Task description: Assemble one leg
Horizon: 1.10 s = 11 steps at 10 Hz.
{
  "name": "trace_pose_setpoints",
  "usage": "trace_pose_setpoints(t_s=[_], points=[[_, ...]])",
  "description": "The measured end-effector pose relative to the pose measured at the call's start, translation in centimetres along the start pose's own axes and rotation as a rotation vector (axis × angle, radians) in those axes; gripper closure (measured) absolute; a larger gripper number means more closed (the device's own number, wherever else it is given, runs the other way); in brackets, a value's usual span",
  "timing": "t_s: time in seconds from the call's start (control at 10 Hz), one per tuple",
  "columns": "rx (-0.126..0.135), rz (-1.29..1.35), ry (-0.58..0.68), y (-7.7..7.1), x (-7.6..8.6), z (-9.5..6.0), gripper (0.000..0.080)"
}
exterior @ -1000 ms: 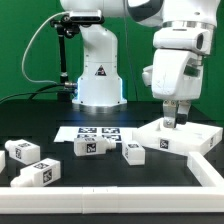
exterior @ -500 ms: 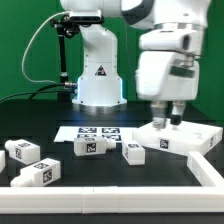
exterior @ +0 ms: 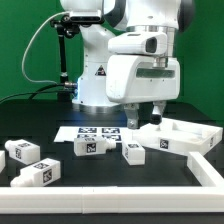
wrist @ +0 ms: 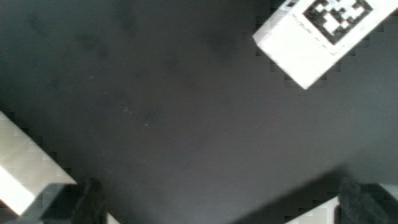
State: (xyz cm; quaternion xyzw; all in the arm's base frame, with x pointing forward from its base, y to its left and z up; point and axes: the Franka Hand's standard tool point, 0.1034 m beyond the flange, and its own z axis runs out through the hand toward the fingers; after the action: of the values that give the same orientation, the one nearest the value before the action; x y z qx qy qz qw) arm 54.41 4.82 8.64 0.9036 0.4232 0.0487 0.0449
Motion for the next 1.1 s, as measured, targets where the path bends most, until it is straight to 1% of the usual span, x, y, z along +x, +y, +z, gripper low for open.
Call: trace_pose_setpoints(t_s=[0.1,0.2,0.3,0.4,0.5,0.8,0.9,1.0,1.1], points=[[0.010,0.039,-0.001,-0.1,-0.3,0.2,0.0150],[0.043,0.165,-0.008,-0.5,-1.8,0.9,0.0150],[0.057,0.298,-0.021,-1.4,-2.4,1.6,0.0150],[0.075,0.366,-0.025,-1.7,-2.2,2.0,0.0150],[0.064,0.358,-0.003,-1.5,-1.8,2.1,0.0150],[0.065,0.357,-0.005,-1.6,-1.8,2.2,0.0150],[0.068,0.402,-0.007,-1.9,-1.9,2.4,0.0150],[0.085,0.510,-0.032,-3.3,-2.4,3.6,0.0150],[0.101,0.564,-0.057,-4.6,-2.7,4.9,0.0150]])
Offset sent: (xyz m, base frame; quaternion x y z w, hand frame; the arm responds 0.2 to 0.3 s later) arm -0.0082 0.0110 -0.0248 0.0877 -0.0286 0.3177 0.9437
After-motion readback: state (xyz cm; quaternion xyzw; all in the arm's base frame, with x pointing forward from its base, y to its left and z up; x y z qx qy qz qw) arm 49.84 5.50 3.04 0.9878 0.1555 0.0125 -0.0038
